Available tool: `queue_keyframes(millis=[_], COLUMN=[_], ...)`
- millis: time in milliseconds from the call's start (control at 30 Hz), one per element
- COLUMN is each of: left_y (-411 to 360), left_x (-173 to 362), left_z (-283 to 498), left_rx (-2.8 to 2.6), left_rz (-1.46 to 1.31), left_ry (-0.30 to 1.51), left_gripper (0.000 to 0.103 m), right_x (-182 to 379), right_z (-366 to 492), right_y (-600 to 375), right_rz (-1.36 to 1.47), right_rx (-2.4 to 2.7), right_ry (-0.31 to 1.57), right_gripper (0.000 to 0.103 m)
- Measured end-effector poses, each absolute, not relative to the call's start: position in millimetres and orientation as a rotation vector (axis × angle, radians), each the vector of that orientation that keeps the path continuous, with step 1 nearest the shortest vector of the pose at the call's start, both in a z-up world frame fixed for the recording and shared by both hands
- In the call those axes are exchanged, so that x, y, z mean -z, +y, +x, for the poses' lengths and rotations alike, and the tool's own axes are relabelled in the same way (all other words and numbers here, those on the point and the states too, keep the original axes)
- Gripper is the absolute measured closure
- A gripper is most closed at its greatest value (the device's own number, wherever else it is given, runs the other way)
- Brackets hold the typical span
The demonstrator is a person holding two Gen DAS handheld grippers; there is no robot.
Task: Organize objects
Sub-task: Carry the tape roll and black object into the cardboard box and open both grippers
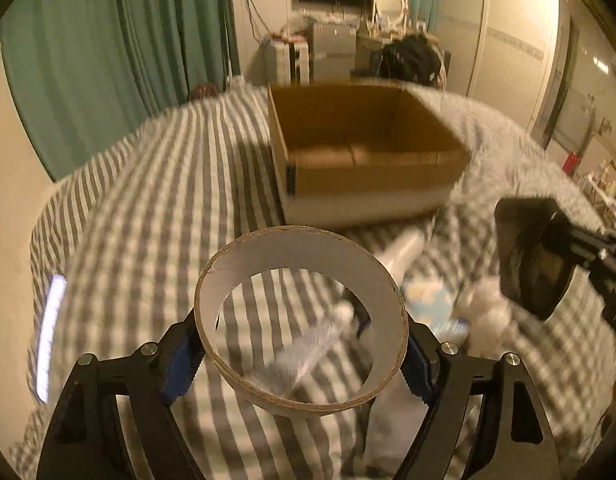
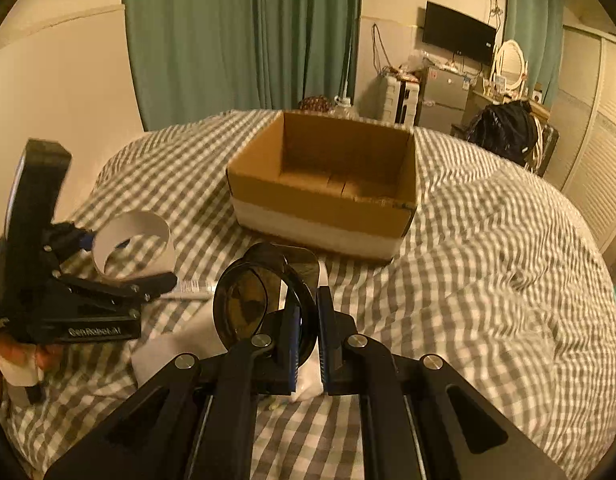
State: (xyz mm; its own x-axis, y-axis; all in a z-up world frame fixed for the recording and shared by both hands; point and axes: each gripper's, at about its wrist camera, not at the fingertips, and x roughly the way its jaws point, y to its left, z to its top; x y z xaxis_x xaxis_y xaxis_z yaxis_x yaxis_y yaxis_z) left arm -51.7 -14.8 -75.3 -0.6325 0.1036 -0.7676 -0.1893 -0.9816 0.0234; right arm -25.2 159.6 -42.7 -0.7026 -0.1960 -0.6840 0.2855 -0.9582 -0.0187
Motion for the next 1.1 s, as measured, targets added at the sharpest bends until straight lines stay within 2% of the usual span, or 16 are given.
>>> queue_keyframes(millis=[267,467,600,767,967,1100], left_y=[-9,1,13,35,55,55], left_x=[1,-15,-1,45,81,87], left_z=[-104,-169,-216,-265,-273,-275], left_rx=[-2.754,-2.758,-2.736,-2.687,-2.648,-2.625], left_rz=[-1.025,-0.966,-0.993,-1.095,-1.127,-1.181], left_ry=[0.098,0.079,0.098,0.162,0.294,0.279], left_gripper=[0.019,0.019,0.019,0.019,0.018,0.017], right_x=[-13,-36,-31,-7,44,58], right_z=[-63,-128,-186,-249,-292,-291], right_y=[154,157,161,165,171,178], right_rz=[0.891,0.825,0.848,0.922,1.066,1.111], right_rx=[2.727,2.777,2.788,2.778,2.701,2.669], right_ry=[0.202,0.19,0.161,0.166,0.135,0.104], right_gripper=[0.096,0.096,0.096,0.096,0.096,0.096])
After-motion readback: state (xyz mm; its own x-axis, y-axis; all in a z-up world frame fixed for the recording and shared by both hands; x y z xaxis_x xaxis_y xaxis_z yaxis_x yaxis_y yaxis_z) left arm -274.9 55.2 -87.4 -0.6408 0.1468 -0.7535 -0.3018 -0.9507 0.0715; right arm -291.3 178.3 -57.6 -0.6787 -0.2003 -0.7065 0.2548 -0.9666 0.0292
